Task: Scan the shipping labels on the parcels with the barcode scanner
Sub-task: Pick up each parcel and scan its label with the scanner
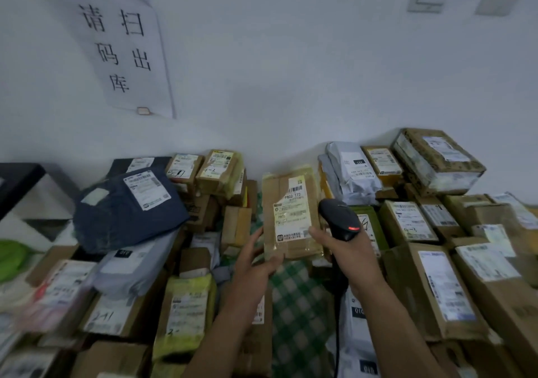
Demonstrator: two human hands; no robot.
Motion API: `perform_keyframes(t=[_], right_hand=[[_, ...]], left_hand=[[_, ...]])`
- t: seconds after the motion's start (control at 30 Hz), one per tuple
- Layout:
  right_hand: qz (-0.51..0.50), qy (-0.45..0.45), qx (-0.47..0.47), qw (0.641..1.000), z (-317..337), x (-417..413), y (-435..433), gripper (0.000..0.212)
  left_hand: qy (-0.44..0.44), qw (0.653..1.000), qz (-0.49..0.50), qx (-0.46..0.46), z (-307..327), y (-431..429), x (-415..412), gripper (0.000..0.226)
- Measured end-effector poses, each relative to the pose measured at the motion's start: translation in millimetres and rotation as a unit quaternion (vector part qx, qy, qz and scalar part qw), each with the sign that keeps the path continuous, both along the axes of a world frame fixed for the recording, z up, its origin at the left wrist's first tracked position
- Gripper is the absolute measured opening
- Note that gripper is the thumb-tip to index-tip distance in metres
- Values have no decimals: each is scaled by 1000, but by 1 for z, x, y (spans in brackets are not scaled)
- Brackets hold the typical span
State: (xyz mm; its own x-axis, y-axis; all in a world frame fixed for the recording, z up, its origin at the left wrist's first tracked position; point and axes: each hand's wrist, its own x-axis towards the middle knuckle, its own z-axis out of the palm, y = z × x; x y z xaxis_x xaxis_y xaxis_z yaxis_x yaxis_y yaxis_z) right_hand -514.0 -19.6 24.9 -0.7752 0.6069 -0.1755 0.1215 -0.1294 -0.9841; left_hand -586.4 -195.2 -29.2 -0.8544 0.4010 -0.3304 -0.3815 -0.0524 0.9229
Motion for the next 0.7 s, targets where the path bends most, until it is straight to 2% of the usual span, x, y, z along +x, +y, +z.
perform_keyframes(t=[0.1,0.17,0.23,0.3,0.4,0.53,0.7], right_hand=[[3,4,-17,1000,14,16,-13,49],[28,5,-32,999,22,26,-21,62],[48,16,-45,998,30,35,-28,79],[60,16,-41,997,37,43,-33,81],[65,10,-6,998,46,52,-42,66],[25,-17,68,997,56,63,-54,51],[87,-63,134,985,68,80,-67,41]], left_hand=[[1,998,-21,56,18,-18,6,63],[-12,994,-39,103,29,-28,10,67],[-2,992,-68,106,37,-40,13,78],[16,991,-90,98,43,-52,17,88],[54,993,-80,73,51,-63,23,92],[165,986,-32,-9,56,-66,24,108],[240,968,11,-77,48,-63,12,113]])
